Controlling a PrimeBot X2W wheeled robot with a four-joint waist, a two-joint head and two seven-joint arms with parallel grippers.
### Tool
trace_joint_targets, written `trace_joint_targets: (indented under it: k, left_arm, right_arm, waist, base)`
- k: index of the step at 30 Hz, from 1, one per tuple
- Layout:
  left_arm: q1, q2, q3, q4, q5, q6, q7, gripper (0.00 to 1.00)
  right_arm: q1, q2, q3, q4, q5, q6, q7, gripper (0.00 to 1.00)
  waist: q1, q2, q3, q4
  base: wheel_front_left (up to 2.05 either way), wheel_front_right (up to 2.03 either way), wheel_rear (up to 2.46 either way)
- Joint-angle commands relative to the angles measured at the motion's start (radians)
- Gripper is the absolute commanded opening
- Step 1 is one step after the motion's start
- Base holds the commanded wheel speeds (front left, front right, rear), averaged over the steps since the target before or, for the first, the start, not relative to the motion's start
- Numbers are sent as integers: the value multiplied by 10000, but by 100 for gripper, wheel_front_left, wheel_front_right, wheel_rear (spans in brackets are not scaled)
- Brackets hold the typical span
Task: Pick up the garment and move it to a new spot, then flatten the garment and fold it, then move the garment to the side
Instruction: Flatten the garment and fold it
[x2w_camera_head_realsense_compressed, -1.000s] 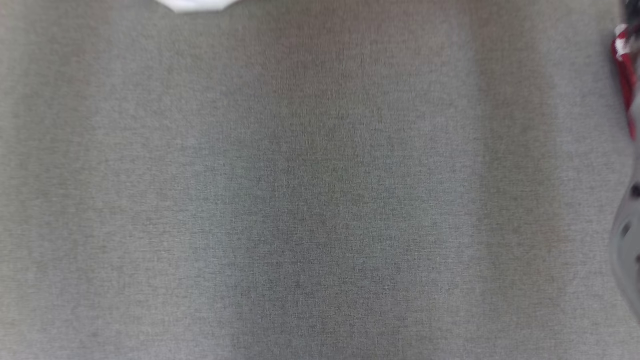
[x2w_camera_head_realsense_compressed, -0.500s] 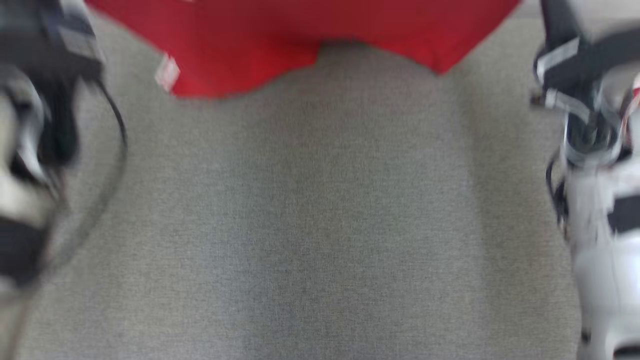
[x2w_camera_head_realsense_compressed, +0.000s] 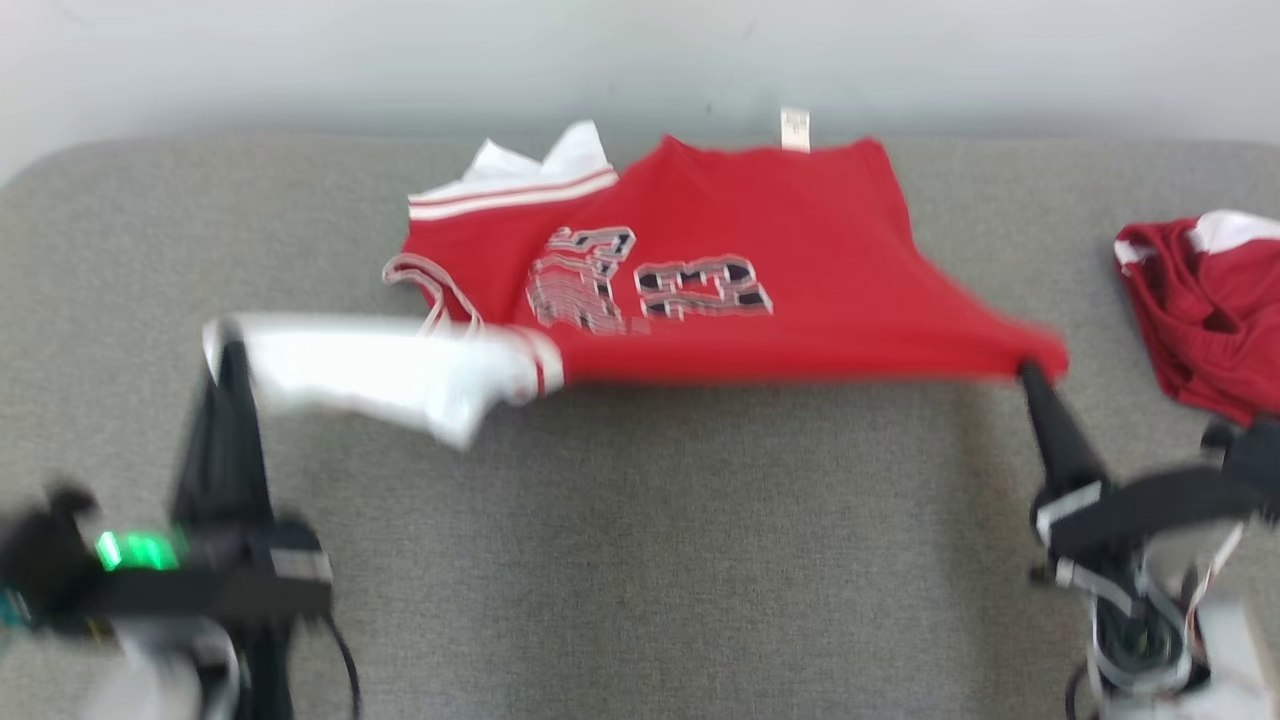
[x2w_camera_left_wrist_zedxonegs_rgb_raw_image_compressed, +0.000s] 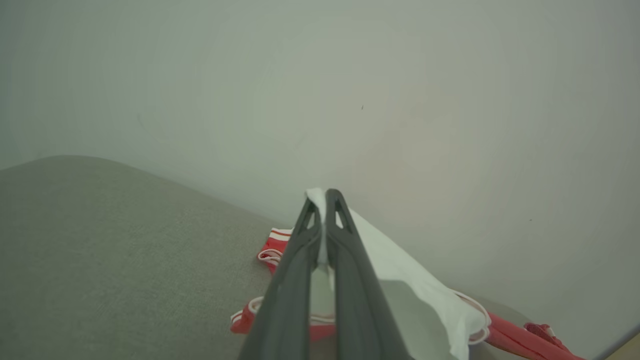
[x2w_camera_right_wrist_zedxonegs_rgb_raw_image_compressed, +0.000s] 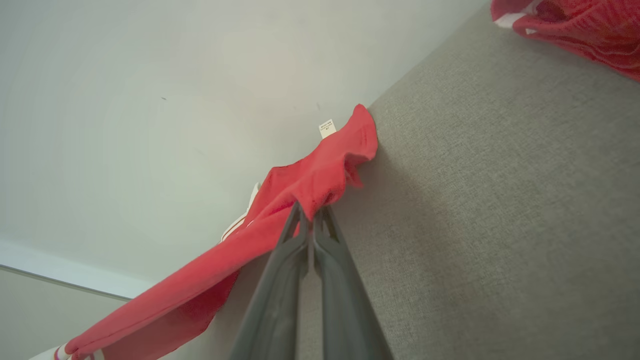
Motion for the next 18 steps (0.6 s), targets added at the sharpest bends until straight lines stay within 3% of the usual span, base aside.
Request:
trace_joint_targets:
  k: [1,8,18]
  left_arm:
    - [339,-89,68,-109,5,-1,-33,0]
    - [2884,-1053,610,-253,141,-184,-35,0]
    - [4578,-1857,457,1036,381,-645,-35,0]
  right_arm:
    - [237,36,-87,-109,-99,-18,-4,0]
    - [2083,380,-743,-471,-353,-20,240,0]
    - [3974,562,-1239,-746,-833,-20,644,0]
  waist:
    - [2,2,-322,26]
    - [2,2,-874,137]
    - [2,2,-1220,455]
  base:
    - [0,0,0]
    - [0,0,0]
    - [0,0,0]
